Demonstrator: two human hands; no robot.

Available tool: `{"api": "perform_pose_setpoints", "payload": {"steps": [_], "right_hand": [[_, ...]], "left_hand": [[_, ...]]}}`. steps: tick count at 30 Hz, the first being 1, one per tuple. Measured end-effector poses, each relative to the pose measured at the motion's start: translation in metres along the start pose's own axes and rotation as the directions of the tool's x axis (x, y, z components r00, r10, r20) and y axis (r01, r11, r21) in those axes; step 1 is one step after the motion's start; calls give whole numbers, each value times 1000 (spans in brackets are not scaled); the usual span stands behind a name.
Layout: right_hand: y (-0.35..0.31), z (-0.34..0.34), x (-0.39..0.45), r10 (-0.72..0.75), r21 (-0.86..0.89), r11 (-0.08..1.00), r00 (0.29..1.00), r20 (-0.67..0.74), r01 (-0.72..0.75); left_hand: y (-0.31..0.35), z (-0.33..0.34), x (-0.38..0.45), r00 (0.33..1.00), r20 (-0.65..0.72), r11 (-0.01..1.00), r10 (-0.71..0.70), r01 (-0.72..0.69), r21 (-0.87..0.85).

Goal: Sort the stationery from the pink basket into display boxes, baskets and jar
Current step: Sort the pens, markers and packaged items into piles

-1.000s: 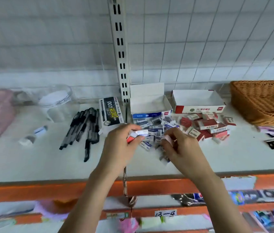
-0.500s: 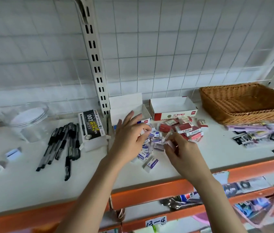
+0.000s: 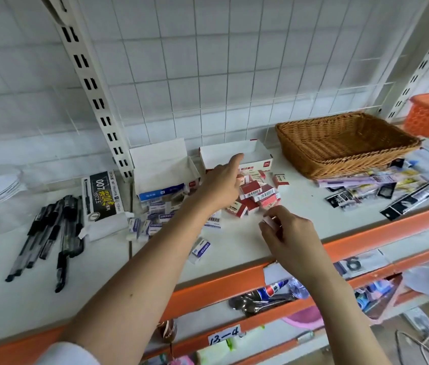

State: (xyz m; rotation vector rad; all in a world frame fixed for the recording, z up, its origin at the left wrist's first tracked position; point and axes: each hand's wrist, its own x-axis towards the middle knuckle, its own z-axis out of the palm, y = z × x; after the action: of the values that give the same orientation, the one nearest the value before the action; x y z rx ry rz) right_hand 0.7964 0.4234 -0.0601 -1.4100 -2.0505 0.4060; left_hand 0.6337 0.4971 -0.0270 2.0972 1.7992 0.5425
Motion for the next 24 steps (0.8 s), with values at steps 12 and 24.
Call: {"api": "perform_pose_setpoints", "payload": {"steps": [12,24], "right_hand": [[-95,59,1,-158,70,985,988,-2,157],[-342,241,-25,-282,194,943,959,36,270]], "left_hand": [[-104,-52,-161,934,-344,992,-100,67,-104],[-294,-207,-351,834,-536,988,-131,155,1]]}}
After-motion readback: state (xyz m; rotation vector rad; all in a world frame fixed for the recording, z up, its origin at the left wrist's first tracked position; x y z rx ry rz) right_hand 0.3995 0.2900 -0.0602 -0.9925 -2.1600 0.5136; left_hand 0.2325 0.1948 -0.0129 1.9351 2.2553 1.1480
